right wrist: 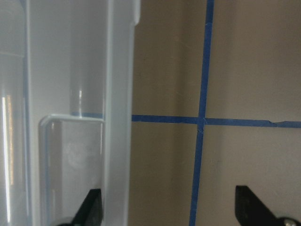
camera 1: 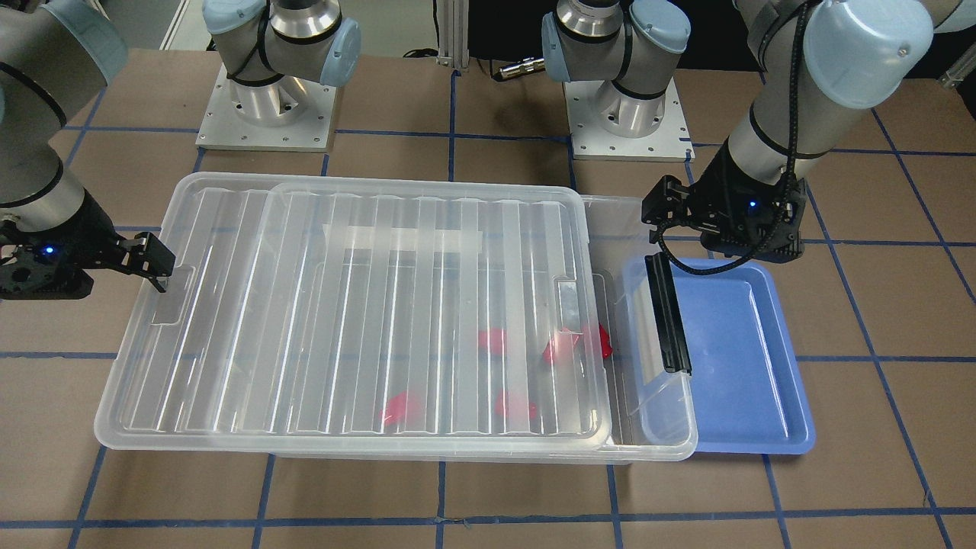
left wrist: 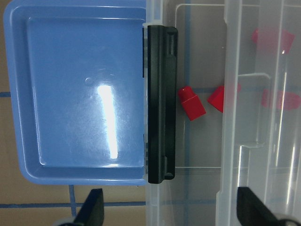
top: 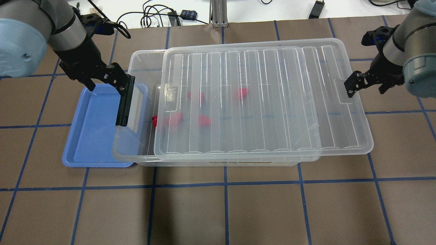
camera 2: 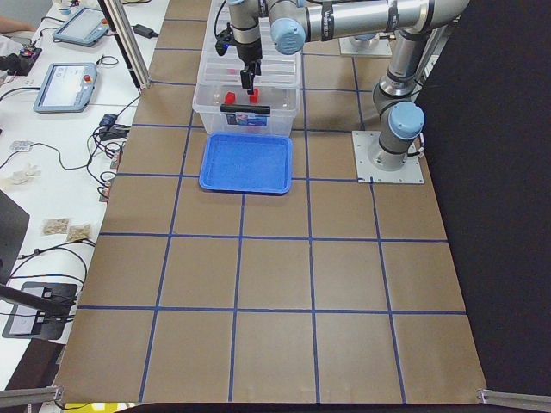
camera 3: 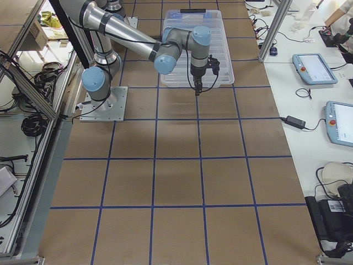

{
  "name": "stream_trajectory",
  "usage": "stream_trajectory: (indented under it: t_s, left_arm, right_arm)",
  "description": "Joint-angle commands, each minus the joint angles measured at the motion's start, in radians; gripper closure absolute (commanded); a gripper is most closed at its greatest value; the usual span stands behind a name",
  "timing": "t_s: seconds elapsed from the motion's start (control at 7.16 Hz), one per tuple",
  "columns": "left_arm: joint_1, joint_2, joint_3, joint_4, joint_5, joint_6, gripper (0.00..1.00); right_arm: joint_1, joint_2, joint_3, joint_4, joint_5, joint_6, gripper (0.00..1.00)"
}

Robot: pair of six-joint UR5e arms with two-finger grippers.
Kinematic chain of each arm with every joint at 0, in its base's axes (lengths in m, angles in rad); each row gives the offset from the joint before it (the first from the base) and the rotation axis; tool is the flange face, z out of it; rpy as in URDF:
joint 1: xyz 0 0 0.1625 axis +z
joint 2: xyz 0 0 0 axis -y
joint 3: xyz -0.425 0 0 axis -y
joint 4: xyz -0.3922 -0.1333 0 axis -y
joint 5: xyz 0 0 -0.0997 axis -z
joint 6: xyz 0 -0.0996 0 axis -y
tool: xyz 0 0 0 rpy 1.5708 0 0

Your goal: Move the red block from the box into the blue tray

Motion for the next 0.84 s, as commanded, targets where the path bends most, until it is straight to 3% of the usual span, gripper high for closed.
stream_trajectory:
  t_s: [0.0,0.7]
  left_arm:
    - [-0.014,-0.012,-0.002,0.008,-0.007,0.113,0.0]
    - [-0.091,-0.049,-0.091,0.172,-0.012,0.269,0.0]
  right_arm:
    - [-0.033,0.001,-0.004,0.0,-0.002,-0.043,0.0]
    - [-0.131,0.0,-0.01,0.0,-0.001,-0.115,0.0]
